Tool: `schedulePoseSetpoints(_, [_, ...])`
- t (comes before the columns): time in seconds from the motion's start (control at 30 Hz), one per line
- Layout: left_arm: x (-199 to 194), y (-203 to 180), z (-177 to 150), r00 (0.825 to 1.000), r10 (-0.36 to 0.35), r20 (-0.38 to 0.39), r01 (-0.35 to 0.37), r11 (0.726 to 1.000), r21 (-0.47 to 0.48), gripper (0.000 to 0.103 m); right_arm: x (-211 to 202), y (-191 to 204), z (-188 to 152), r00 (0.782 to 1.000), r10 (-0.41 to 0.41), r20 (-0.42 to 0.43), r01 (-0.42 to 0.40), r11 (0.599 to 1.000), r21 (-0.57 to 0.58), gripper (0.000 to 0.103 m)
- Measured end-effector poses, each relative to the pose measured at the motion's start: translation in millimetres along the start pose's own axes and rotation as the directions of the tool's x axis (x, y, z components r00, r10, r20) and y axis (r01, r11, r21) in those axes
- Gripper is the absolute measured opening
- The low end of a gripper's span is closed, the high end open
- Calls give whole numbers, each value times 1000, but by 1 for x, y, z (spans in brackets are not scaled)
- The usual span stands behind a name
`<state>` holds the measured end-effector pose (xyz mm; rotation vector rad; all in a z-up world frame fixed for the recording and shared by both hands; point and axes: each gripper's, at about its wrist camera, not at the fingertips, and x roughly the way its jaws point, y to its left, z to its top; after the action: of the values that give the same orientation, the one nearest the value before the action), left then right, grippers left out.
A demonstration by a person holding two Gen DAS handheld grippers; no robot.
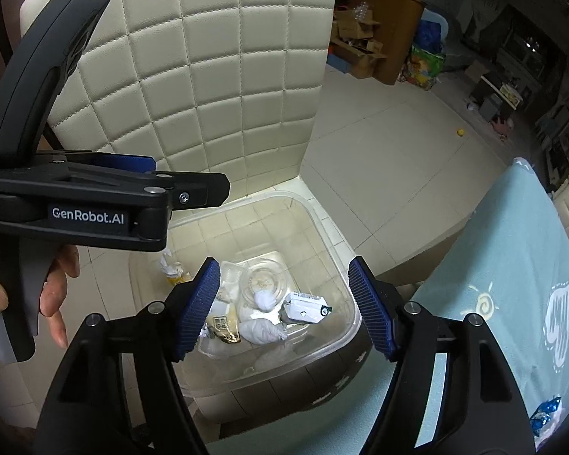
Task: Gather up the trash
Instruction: 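Carry lid and white cup to the clear bin and open both tools, then bring both tools back toward the red-and-gold wrapped tube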
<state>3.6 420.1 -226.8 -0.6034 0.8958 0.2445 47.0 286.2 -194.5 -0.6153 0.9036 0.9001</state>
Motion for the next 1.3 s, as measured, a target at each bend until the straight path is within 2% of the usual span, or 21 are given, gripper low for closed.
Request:
schedulePoseSetpoints(0.2, [-1, -29, -5, 999, -49, -4, 49, 998, 28, 96, -21, -25, -18, 999, -34, 16, 33, 998, 53, 71])
schedulePoseSetpoints(0.3, [-3, -55, -7, 998, -66, -6, 66, 996, 65, 96, -38, -40, -31, 997, -62, 35, 59, 994, 90, 71])
schedulePoseSetpoints(0.5, [-13, -120, -17, 996, -92, -13, 93, 980, 174, 96, -91, -83, -79, 987, -142, 80, 123, 970, 209, 71])
schedulePoseSetpoints(0.7, [-19, -204, -48, 994, -104, -42, 112, 943, 313, 96, -136, -128, -145, 973, -216, 86, 176, 927, 332, 72])
schedulePoseSetpoints(0.77, [-18, -240, -64, 993, -107, -56, 120, 921, 370, 96, -150, -144, -168, 968, -237, 85, 191, 910, 369, 72])
schedulePoseSetpoints(0.9, [-15, -302, -94, 989, -116, -88, 144, 881, 452, 96, -181, -180, -220, 956, -285, 72, 221, 858, 463, 72])
schedulePoseSetpoints(1.07, [-6, -382, -137, 984, -115, -138, 173, 813, 556, 96, -220, -224, -294, 930, -368, 23, 292, 773, 564, 72])
schedulePoseSetpoints(1.2, [6, -430, -167, 980, -100, -171, 185, 772, 607, 96, -241, -255, -351, 903, -428, -40, 353, 686, 636, 72])
schedulePoseSetpoints(1.3, [20, -469, -192, 977, -80, -196, 191, 735, 650, 96, -256, -285, -401, 870, -478, -121, 418, 585, 695, 72])
